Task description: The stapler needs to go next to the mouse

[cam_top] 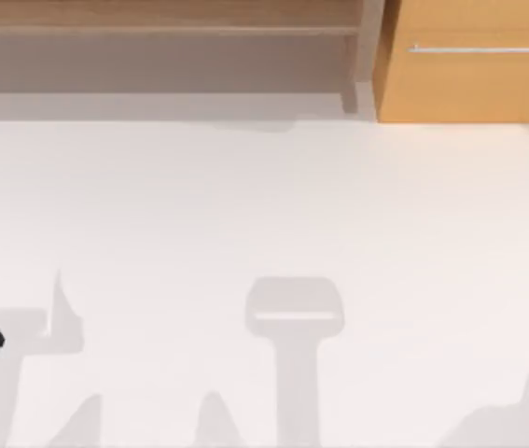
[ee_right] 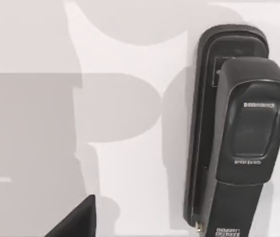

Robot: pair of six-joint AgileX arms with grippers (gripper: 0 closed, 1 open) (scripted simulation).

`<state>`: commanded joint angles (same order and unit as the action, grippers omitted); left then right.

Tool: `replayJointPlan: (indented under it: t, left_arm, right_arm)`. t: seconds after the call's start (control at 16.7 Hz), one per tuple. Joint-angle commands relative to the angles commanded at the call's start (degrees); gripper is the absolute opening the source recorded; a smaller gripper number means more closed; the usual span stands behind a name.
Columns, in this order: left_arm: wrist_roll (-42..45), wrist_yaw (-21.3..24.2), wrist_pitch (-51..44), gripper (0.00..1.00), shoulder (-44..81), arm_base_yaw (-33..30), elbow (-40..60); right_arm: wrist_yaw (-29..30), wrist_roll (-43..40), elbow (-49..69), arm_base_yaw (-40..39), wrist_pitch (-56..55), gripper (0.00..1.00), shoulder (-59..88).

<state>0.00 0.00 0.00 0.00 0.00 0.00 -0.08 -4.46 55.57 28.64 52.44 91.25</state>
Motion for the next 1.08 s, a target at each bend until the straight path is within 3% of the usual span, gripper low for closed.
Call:
replayJointPlan:
  t: [0.42,0.84,1.08]
  left_arm:
    - [0.0,0.0,0.0,1.00,0.0,0.0,0.0]
    - [0.0,0.0,0.0,1.00,0.0,0.0,0.0]
    - [0.0,0.0,0.0,1.00,0.0,0.0,0.0]
  right_arm:
    - [0.0,-0.1,1.0,0.4,0.9,1.00,2.0]
    - [0.0,0.1,-4.8,0.5,-10.4,1.00,7.3]
    - [0.0,0.1,-5.2,0.6,-11.0,1.00,7.7]
